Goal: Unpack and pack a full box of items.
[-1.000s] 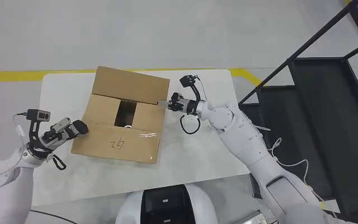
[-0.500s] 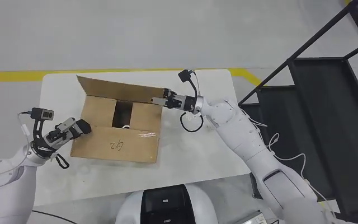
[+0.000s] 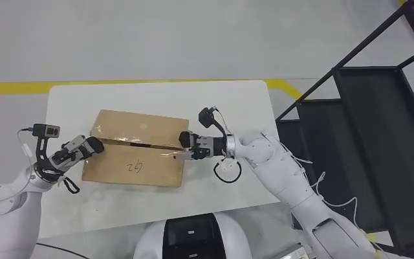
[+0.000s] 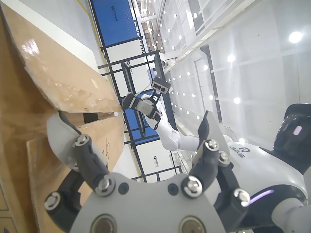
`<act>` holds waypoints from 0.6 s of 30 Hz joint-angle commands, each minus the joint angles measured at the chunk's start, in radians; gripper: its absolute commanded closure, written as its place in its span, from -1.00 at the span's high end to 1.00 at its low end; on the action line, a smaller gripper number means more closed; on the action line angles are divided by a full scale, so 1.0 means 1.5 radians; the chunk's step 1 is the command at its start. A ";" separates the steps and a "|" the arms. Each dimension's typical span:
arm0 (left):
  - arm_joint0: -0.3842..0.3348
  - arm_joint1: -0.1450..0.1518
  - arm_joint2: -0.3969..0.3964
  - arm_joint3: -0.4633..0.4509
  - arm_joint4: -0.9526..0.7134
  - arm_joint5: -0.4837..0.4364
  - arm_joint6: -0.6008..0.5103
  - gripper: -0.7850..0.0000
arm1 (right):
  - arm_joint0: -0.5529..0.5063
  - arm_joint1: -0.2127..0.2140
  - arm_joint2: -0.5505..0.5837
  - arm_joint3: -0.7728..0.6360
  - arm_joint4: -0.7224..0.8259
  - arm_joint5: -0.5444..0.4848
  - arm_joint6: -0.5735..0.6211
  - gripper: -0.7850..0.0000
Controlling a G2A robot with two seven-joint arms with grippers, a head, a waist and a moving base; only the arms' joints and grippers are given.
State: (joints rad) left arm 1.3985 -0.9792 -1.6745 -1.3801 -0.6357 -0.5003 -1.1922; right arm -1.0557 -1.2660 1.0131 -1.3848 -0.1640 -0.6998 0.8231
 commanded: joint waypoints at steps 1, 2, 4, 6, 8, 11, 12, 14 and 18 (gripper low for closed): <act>-0.003 -0.001 0.004 0.000 0.009 -0.001 0.017 1.00 | -0.003 0.001 -0.004 -0.001 -0.015 0.018 -0.004 1.00; -0.006 -0.001 0.007 0.000 0.018 -0.003 0.031 1.00 | -0.005 0.001 -0.007 -0.001 -0.017 0.025 -0.008 1.00; -0.013 -0.003 0.017 0.001 0.033 -0.005 0.052 1.00 | -0.006 0.001 -0.011 -0.001 -0.027 0.034 -0.011 1.00; -0.021 -0.004 0.025 0.005 0.043 -0.003 0.067 1.00 | -0.007 0.001 -0.013 -0.002 -0.028 0.037 -0.016 1.00; -0.032 -0.006 0.034 0.012 0.054 0.001 0.082 1.00 | -0.008 0.002 -0.012 -0.003 -0.032 0.041 -0.019 1.00; -0.050 -0.008 0.050 0.024 0.067 0.012 0.101 1.00 | -0.011 0.005 -0.009 -0.008 -0.034 0.044 -0.020 1.00; -0.055 -0.008 0.054 0.029 0.077 0.015 0.108 1.00 | -0.012 0.006 -0.008 -0.010 -0.037 0.048 -0.019 1.00; -0.065 -0.009 0.063 0.036 0.101 0.018 0.123 1.00 | -0.016 0.008 -0.004 -0.016 -0.041 0.052 -0.021 1.00; -0.077 -0.009 0.072 0.043 0.136 0.021 0.138 1.00 | -0.031 0.015 0.012 -0.046 -0.045 0.058 -0.028 1.00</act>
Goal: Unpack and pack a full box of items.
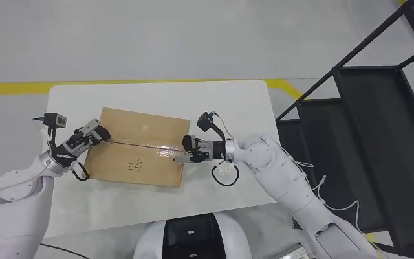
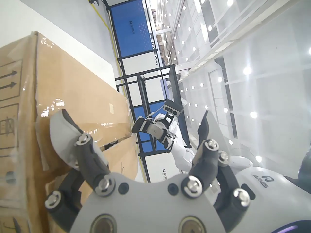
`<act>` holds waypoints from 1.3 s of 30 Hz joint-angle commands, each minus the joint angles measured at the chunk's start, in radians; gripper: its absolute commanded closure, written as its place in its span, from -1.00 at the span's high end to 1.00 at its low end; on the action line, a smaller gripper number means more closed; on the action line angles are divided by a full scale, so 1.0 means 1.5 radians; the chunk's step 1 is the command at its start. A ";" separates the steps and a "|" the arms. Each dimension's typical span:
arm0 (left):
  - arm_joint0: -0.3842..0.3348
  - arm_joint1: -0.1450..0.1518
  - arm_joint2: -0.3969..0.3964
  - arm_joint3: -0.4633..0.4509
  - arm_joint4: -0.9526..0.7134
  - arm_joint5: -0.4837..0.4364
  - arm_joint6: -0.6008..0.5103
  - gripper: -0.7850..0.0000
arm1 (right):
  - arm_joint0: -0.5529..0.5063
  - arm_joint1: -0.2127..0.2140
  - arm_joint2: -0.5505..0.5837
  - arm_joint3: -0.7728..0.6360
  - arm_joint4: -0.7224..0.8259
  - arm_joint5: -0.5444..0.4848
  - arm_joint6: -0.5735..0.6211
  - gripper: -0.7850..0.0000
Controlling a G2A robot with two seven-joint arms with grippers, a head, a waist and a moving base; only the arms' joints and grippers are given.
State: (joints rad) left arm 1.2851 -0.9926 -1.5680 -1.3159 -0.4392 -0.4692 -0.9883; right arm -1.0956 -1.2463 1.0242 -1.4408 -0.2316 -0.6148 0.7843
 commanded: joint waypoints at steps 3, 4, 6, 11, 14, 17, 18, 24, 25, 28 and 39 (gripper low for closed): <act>-0.003 0.001 0.000 0.000 0.016 0.005 0.003 1.00 | -0.028 0.009 0.027 -0.058 0.003 0.008 -0.007 1.00; -0.003 0.002 -0.001 -0.003 0.021 0.008 0.002 1.00 | -0.038 0.012 0.038 -0.078 0.006 0.011 -0.008 1.00; 0.001 0.004 -0.005 -0.011 0.029 0.010 -0.001 1.00 | -0.064 0.019 0.060 -0.125 0.014 0.015 -0.008 1.00; 0.004 0.004 -0.006 -0.015 0.030 0.011 -0.002 1.00 | -0.140 0.037 0.122 -0.238 0.020 0.032 0.007 1.00; 0.004 0.004 -0.006 -0.015 0.030 0.011 -0.002 1.00 | -0.185 0.045 0.152 -0.294 0.024 0.041 0.016 1.00; 0.004 0.004 -0.006 -0.015 0.030 0.011 -0.002 1.00 | -0.226 0.053 0.176 -0.336 0.022 0.041 0.024 1.00; 0.004 0.004 -0.006 -0.015 0.030 0.011 -0.002 1.00 | -0.238 0.055 0.184 -0.347 0.019 0.042 0.025 1.00; 0.004 0.004 -0.006 -0.015 0.030 0.011 -0.002 1.00 | -0.302 0.064 0.203 -0.389 0.001 0.044 0.025 1.00; 0.004 0.004 -0.006 -0.015 0.030 0.011 -0.002 1.00 | -0.311 0.065 0.203 -0.393 -0.002 0.043 0.026 1.00; 0.004 0.004 -0.006 -0.015 0.030 0.011 -0.002 1.00 | -0.332 0.068 0.203 -0.399 -0.009 0.043 0.024 1.00; 0.006 0.011 -0.026 -0.032 0.029 0.043 -0.024 1.00 | -0.343 0.077 0.198 -0.409 -0.016 0.048 0.015 1.00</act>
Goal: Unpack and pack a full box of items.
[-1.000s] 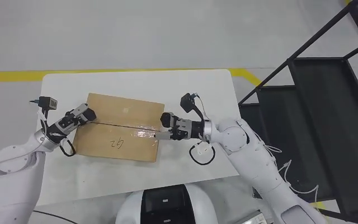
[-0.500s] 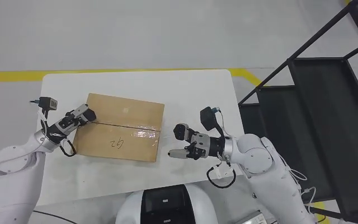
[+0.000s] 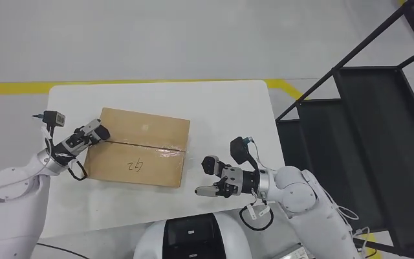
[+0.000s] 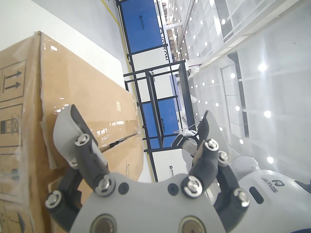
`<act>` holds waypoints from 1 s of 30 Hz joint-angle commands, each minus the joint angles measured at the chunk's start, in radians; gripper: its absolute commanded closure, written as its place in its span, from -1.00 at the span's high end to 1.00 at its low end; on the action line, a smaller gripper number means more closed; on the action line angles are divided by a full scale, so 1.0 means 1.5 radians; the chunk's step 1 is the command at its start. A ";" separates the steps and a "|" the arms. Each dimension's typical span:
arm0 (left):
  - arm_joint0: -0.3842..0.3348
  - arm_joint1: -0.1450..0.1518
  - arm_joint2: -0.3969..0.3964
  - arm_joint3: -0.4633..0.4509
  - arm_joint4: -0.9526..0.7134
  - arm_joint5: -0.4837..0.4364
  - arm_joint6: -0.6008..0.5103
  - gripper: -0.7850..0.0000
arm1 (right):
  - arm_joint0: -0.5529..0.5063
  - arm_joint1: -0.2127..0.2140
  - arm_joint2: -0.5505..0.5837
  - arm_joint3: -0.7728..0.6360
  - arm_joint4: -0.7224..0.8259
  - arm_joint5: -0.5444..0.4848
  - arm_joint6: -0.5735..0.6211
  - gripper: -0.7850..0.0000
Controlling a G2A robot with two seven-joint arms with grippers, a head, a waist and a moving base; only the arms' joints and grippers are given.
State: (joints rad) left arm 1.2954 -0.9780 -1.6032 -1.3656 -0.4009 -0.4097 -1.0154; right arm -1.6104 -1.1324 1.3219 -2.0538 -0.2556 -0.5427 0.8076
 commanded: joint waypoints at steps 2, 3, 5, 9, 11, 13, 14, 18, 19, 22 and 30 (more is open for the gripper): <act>-0.004 0.004 -0.008 0.004 0.014 0.007 -0.018 1.00 | 0.002 0.002 -0.001 -0.002 -0.001 0.001 0.001 1.00; -0.004 0.005 -0.009 0.006 0.015 0.009 -0.022 1.00 | 0.003 0.003 -0.001 -0.002 -0.002 0.001 0.001 1.00; -0.006 0.007 -0.014 0.007 0.025 0.010 -0.036 1.00 | 0.004 0.004 -0.002 -0.002 -0.001 0.000 0.002 1.00; -0.004 0.010 -0.014 0.010 0.047 0.004 -0.043 1.00 | 0.006 0.007 -0.002 -0.001 -0.002 0.005 0.001 1.00; -0.004 0.011 -0.013 0.011 0.049 0.003 -0.044 1.00 | 0.006 0.008 -0.003 0.000 -0.001 0.006 0.001 1.00; -0.004 0.012 -0.014 0.010 0.050 0.001 -0.042 1.00 | 0.006 0.010 -0.004 0.001 -0.004 0.008 0.002 1.00; -0.003 0.012 -0.015 0.009 0.047 0.001 -0.041 1.00 | 0.004 0.011 -0.004 0.002 -0.005 0.009 0.002 1.00; -0.003 0.012 -0.015 0.010 0.044 0.002 -0.041 1.00 | -0.010 0.015 -0.001 0.005 -0.020 0.017 0.008 1.00; -0.003 0.012 -0.015 0.010 0.044 0.002 -0.041 1.00 | -0.017 0.016 -0.001 0.007 -0.027 0.024 0.009 1.00; -0.003 0.012 -0.015 0.010 0.044 0.002 -0.041 1.00 | -0.035 0.018 -0.009 0.020 -0.044 0.045 0.009 1.00; -0.003 0.012 -0.015 0.010 0.044 0.002 -0.041 1.00 | -0.008 0.003 -0.104 0.126 -0.029 0.098 -0.088 1.00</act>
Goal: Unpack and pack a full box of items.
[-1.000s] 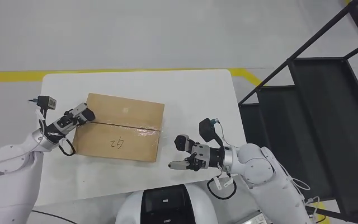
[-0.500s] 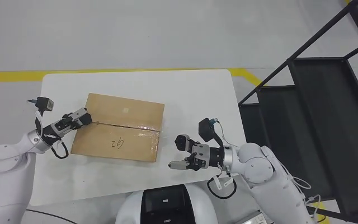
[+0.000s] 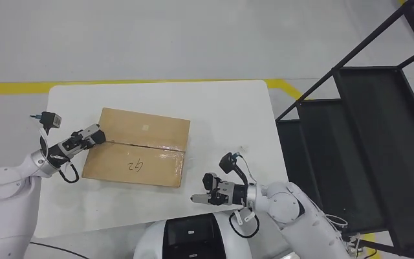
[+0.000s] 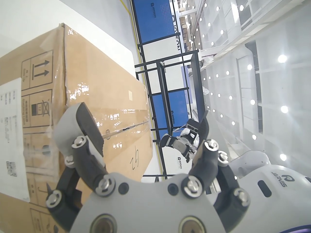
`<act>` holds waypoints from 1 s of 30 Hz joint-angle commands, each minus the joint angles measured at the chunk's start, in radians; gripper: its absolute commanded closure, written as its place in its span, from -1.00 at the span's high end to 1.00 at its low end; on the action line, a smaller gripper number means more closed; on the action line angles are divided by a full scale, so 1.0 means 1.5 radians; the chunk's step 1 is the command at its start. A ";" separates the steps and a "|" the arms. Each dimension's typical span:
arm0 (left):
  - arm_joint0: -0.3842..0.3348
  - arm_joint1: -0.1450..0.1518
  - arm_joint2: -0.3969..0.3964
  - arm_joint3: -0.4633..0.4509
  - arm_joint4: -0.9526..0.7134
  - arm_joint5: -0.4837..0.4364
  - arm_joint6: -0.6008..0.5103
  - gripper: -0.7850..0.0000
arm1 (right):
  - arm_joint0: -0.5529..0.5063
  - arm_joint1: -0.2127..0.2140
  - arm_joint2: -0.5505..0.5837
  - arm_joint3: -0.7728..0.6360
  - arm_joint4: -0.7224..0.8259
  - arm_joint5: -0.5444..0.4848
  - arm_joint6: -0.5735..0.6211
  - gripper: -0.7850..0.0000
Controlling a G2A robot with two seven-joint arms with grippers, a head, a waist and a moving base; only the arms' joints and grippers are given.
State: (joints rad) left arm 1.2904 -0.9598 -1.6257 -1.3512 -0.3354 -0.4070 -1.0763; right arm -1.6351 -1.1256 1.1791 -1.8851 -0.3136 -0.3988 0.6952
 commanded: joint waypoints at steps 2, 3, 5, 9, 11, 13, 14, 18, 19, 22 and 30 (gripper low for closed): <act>0.000 0.000 0.000 0.000 0.000 0.000 0.000 1.00 | 0.031 -0.009 -0.034 0.054 0.041 0.015 -0.043 1.00; 0.000 0.000 0.000 0.000 0.000 0.000 0.000 1.00 | 0.044 -0.013 -0.045 0.074 0.060 0.020 -0.054 1.00; 0.000 0.000 0.000 0.000 0.000 0.000 0.000 1.00 | 0.070 -0.021 -0.068 0.116 0.100 0.030 -0.073 1.00; 0.000 0.000 0.000 0.000 0.000 0.000 0.000 1.00 | 0.115 -0.033 -0.100 0.181 0.129 0.052 -0.112 1.00; 0.000 0.000 0.000 0.000 0.000 0.000 0.000 1.00 | 0.130 -0.040 -0.115 0.210 0.151 0.066 -0.129 1.00; 0.000 0.000 0.000 0.000 0.000 0.000 0.000 1.00 | 0.146 -0.046 -0.129 0.235 0.170 0.075 -0.143 1.00; 0.000 0.000 0.000 0.000 0.000 0.000 0.000 1.00 | 0.154 -0.050 -0.135 0.245 0.181 0.077 -0.149 1.00; 0.000 0.000 0.000 0.000 0.000 0.000 0.000 1.00 | 0.184 -0.061 -0.153 0.278 0.211 0.062 -0.172 1.00; 0.000 0.000 0.000 0.000 0.000 0.000 0.000 1.00 | 0.191 -0.063 -0.156 0.285 0.217 0.055 -0.178 1.00; 0.000 0.000 0.000 0.000 0.000 0.000 0.000 1.00 | 0.211 -0.071 -0.163 0.310 0.237 0.032 -0.194 1.00; 0.000 0.000 0.000 0.000 0.000 0.000 0.000 1.00 | 0.240 -0.082 -0.172 0.359 0.236 -0.066 -0.221 1.00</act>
State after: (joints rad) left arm 1.2904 -0.9598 -1.6257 -1.3512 -0.3355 -0.4070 -1.0763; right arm -1.2752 -1.2477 0.9202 -1.3493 0.0456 -0.4811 0.3683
